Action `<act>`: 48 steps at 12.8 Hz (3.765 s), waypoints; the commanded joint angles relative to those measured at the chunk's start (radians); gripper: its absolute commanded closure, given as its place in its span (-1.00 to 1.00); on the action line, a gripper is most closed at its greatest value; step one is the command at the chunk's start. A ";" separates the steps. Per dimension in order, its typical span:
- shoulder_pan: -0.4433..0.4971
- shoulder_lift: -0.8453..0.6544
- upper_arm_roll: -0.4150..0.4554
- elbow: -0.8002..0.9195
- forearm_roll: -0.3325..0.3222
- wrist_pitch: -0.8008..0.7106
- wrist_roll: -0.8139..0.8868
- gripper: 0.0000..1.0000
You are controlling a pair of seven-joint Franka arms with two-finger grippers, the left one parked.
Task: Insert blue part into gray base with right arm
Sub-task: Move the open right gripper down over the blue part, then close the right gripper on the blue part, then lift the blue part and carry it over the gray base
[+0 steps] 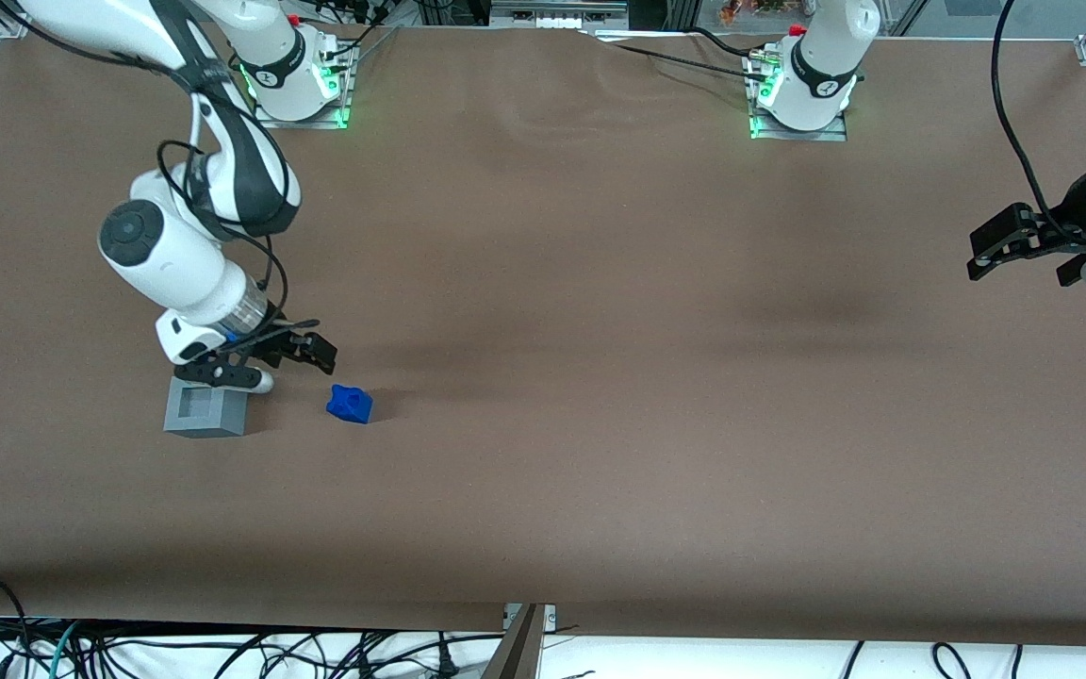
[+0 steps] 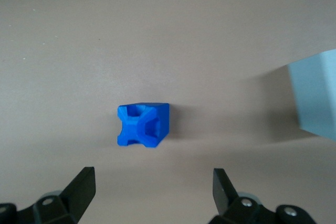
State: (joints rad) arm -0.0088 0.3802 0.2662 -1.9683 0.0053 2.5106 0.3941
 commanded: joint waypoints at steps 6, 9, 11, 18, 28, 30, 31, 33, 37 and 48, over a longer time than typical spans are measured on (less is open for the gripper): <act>0.069 0.175 -0.002 0.078 -0.082 0.155 0.071 -0.97; 0.069 0.174 -0.011 0.086 -0.122 0.149 0.068 -0.97; 0.069 0.177 -0.028 0.086 -0.148 0.149 0.068 -0.97; 0.081 0.217 -0.042 0.120 -0.149 0.146 0.097 -0.95; 0.086 0.256 -0.045 0.160 -0.165 0.146 0.095 -0.22; 0.085 0.244 -0.064 0.160 -0.177 0.133 0.077 0.32; 0.082 0.221 -0.065 0.161 -0.180 0.082 0.069 0.54; 0.052 0.134 -0.065 0.160 -0.174 -0.045 -0.019 0.55; -0.063 -0.006 -0.068 0.160 -0.160 -0.237 -0.346 0.51; -0.105 0.025 -0.212 0.163 0.067 -0.202 -0.824 0.45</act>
State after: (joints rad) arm -0.1062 0.3852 0.0490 -1.7998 0.0491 2.2734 -0.4122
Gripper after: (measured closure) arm 0.476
